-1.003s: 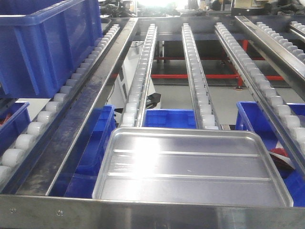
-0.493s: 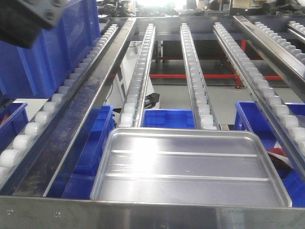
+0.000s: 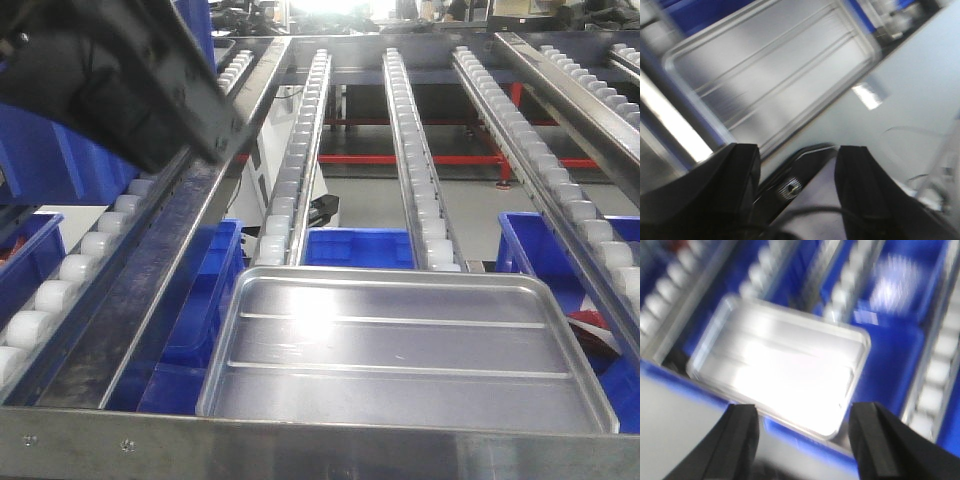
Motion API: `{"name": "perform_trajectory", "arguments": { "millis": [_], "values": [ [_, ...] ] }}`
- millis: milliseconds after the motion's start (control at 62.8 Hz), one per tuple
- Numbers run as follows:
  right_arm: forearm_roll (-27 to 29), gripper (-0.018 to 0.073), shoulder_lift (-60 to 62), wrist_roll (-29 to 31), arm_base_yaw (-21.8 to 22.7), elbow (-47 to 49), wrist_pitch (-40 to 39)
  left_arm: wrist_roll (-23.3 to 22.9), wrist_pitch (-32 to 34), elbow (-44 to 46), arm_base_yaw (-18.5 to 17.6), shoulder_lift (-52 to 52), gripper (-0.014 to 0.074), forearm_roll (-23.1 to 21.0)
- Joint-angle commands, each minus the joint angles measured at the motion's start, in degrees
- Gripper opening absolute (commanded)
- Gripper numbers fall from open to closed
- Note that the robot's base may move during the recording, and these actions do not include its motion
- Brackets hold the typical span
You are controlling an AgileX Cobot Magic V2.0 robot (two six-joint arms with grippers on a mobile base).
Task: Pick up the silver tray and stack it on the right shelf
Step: 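Lower both grippers toward opposite short edges of the silver tray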
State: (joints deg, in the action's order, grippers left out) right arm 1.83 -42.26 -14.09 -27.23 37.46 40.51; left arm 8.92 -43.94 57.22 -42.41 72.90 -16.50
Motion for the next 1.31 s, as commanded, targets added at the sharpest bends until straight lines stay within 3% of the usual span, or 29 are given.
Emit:
{"name": "perform_trajectory", "arguments": {
  "millis": [0, 48, 143, 239, 700, 987, 1289],
  "values": [
    [-0.9, 0.0500, -6.5, -0.6, 0.7, 4.8, 1.0, -16.3, -0.6, 4.2, -2.3, 2.0, 0.0267, 14.1],
    [-1.3, 0.0500, -10.2, -2.0, 1.4, 6.6, 3.0, -23.5, -2.2, 5.4, -3.2, 3.9, 0.0267, 18.8],
    [-3.0, 0.0500, -16.6, -5.9, 3.1, 9.3, 5.1, -35.8, -2.5, 7.2, -4.1, 7.5, 0.0267, 23.8],
    [-3.4, 0.0500, -21.4, -7.2, 4.3, 10.8, 5.1, -42.1, -0.5, 8.4, -4.1, 10.6, 0.0266, 24.6],
    [-4.4, 0.0500, -32.9, -7.2, 4.6, 11.1, -1.0, -46.8, 2.6, 9.8, -4.1, 20.4, 0.0266, 24.3],
    [-4.4, 0.0500, -35.1, -7.2, 9.0, 11.1, -3.4, -46.9, 5.7, 9.8, -3.8, 24.4, 0.0266, 23.2],
    [-3.8, 0.0500, -38.4, -7.2, 7.2, 11.1, -6.7, -47.8, 6.1, 9.8, -3.3, 25.3, 0.0266, 23.6]
  ]
}}
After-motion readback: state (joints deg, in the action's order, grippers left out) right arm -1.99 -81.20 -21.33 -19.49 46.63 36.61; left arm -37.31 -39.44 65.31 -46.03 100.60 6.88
